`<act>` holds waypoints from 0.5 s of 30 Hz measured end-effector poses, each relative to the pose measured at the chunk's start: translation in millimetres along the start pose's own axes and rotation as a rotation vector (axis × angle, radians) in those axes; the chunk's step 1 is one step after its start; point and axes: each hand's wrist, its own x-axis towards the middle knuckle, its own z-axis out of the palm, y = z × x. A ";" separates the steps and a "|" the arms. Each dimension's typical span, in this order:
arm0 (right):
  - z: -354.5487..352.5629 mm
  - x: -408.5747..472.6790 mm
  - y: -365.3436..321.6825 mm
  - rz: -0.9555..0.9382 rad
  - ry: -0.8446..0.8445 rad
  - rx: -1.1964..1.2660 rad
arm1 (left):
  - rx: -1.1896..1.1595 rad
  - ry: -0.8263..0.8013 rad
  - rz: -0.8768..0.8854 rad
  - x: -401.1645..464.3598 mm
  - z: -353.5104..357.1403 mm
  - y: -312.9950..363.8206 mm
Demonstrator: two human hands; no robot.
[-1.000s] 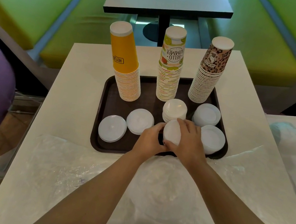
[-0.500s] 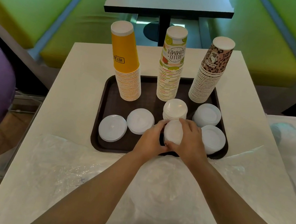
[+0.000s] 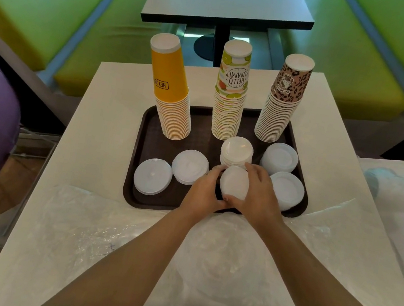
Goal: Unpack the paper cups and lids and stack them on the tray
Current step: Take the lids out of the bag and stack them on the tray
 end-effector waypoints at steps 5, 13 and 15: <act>-1.6 -1.0 0.2 0.016 -0.009 0.005 | 0.013 0.055 0.006 -0.2 1.6 0.3; 0.0 -0.8 0.3 0.039 0.016 0.032 | 0.042 0.103 0.019 3.1 -0.7 4.3; 0.0 -0.9 0.2 0.031 0.021 0.048 | 0.027 0.099 0.013 2.1 -0.7 4.2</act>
